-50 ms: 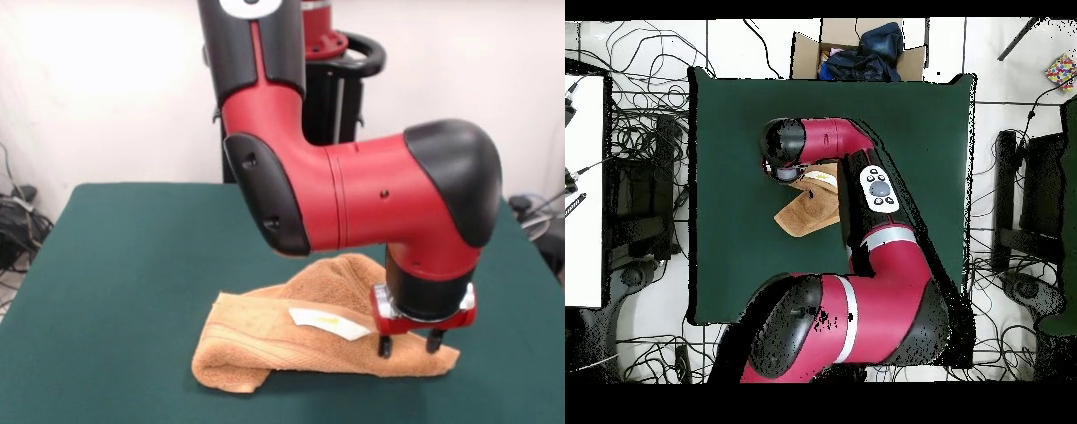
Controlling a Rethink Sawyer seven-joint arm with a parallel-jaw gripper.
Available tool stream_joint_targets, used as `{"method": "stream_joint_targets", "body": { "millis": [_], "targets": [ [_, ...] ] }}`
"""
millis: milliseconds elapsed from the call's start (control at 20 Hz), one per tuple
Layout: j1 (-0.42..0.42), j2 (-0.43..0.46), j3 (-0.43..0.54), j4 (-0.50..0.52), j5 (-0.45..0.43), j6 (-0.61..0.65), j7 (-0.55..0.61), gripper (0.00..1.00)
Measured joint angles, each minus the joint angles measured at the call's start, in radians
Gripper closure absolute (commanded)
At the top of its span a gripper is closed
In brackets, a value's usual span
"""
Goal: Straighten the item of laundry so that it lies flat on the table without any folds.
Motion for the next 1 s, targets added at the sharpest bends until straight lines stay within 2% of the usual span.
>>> {"method": "stream_joint_targets", "body": {
  "millis": [900,950,1000],
  "targets": [
    [0.000,0.019,0.000,-0.022,-0.001,0.020,0.000,0.00],
    [0.000,0.019,0.000,-0.022,-0.001,0.020,0.000,1.00],
    [0.000,0.019,0.000,-0.022,-0.001,0.020,0.000,1.00]
  ]
}}
